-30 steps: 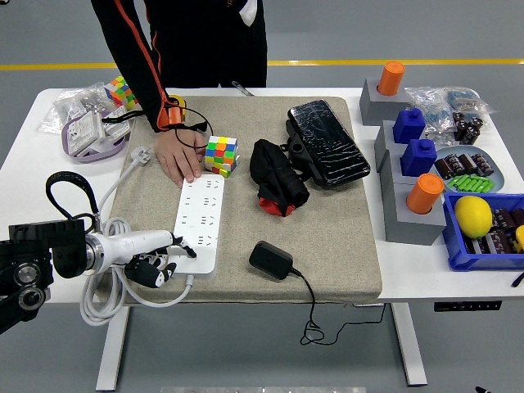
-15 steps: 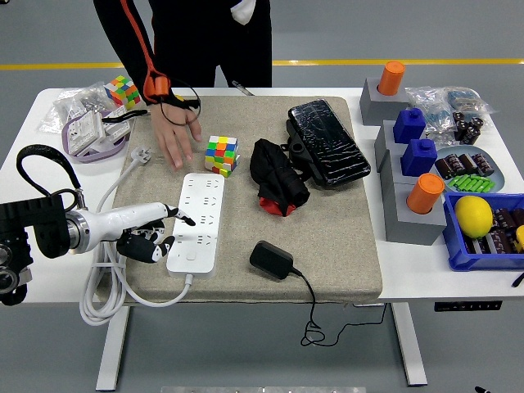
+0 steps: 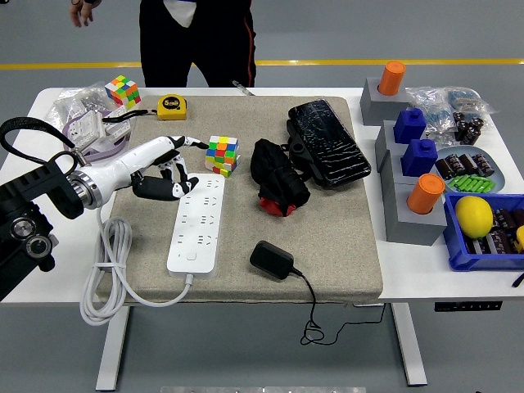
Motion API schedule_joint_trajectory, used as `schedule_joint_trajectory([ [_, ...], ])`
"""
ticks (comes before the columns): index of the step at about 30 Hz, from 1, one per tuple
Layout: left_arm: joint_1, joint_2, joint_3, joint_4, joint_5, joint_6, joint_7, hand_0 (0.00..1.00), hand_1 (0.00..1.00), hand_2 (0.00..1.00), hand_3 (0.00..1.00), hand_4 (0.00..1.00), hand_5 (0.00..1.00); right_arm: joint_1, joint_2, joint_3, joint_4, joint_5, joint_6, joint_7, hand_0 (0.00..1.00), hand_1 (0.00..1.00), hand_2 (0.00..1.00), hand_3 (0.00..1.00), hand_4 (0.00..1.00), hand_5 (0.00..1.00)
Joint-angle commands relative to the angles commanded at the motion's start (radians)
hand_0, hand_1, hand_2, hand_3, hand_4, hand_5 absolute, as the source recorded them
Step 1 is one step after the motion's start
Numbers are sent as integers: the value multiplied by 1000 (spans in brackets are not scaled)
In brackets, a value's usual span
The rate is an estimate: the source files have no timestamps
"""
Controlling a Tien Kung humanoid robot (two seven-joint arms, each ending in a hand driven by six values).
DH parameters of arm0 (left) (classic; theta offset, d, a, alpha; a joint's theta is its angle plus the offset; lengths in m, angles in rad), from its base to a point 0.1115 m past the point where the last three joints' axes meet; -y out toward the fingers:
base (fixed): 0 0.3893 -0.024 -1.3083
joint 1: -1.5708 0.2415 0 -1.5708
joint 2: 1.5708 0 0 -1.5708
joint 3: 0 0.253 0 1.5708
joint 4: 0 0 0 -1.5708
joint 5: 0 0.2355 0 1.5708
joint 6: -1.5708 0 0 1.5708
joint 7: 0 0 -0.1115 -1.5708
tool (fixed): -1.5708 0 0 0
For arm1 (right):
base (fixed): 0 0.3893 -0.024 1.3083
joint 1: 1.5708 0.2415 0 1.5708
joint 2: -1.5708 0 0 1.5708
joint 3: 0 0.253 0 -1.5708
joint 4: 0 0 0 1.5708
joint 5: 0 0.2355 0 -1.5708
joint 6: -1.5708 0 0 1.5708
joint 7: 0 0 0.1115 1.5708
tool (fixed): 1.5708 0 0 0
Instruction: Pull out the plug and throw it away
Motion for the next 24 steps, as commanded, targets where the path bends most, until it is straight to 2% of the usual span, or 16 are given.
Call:
schedule_joint_trajectory([
  [1, -4, -10, -3, 16, 0, 7, -5, 671, 821, 813, 886, 998, 701, -1, 1, 0, 0, 0, 0, 0, 640, 677, 686, 606, 998, 484],
  [6, -16, -52, -22, 75, 6, 30, -20, 671, 821, 813, 886, 998, 701, -8, 8, 5, -2, -2, 0, 0, 640, 677, 686, 606, 998, 484],
  [7, -14, -59, -30, 84, 4, 32, -21, 858, 962, 925, 895, 998, 859, -9, 9, 6, -2, -3, 0, 0, 639, 677, 686, 606, 998, 484],
  [12, 1, -84, -71, 111, -1, 47, -28, 858, 962, 925, 895, 998, 859, -14, 13, 22, -6, -13, -1, -1, 639, 677, 686, 606, 998, 484],
  [13, 6, -86, -80, 114, -1, 49, -29, 998, 998, 998, 947, 998, 998, -14, 14, 24, -7, -15, -1, -1, 640, 677, 686, 606, 998, 484],
  [24, 82, -104, -203, 151, 8, 57, -43, 998, 998, 998, 952, 998, 998, -25, 31, 49, -18, -38, -3, -1, 640, 677, 686, 607, 998, 484],
])
